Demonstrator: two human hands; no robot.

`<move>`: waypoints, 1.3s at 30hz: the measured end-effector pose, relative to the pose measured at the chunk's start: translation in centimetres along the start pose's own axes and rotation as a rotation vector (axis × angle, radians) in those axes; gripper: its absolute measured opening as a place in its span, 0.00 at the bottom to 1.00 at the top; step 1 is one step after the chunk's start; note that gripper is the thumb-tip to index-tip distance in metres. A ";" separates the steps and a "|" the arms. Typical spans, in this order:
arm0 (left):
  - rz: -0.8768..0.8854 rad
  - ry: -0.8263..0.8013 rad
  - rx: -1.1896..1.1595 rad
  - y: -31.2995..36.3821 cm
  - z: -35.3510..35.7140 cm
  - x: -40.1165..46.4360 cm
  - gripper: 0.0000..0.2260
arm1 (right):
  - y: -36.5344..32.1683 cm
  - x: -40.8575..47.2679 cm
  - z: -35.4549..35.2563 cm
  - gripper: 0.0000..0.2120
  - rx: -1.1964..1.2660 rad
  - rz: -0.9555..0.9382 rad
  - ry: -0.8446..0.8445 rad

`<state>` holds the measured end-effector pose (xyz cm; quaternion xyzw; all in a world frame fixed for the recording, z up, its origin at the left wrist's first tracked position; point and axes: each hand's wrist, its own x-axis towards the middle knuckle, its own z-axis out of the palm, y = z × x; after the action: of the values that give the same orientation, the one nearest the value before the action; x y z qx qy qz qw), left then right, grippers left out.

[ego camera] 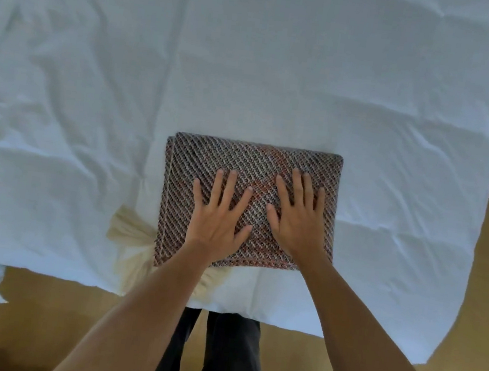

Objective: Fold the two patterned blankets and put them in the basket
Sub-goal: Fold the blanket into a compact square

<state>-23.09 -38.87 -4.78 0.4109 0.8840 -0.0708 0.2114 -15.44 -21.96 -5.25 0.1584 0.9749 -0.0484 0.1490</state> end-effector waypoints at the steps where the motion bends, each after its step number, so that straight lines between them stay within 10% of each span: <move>1: -0.020 0.000 0.004 0.0 1.4 0.1 0.34 | 0.3 0.2 1.4 0.29 -0.013 -0.006 -0.017; 10: -0.015 0.098 -0.064 -0.4 10.2 2.3 0.37 | 2.2 1.9 9.9 0.31 0.004 -0.087 0.145; 22: -0.008 0.161 -0.009 0.3 -0.7 7.1 0.29 | -2.6 6.8 0.6 0.28 0.034 -0.069 0.118; 39: -0.190 0.162 -0.166 -9.4 4.8 6.6 0.33 | 6.9 8.1 4.9 0.33 0.107 0.035 0.124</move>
<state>-32.44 -41.82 -12.37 0.3107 0.9360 0.0161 0.1648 -19.16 -13.81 -12.71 0.1860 0.9753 -0.0878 0.0805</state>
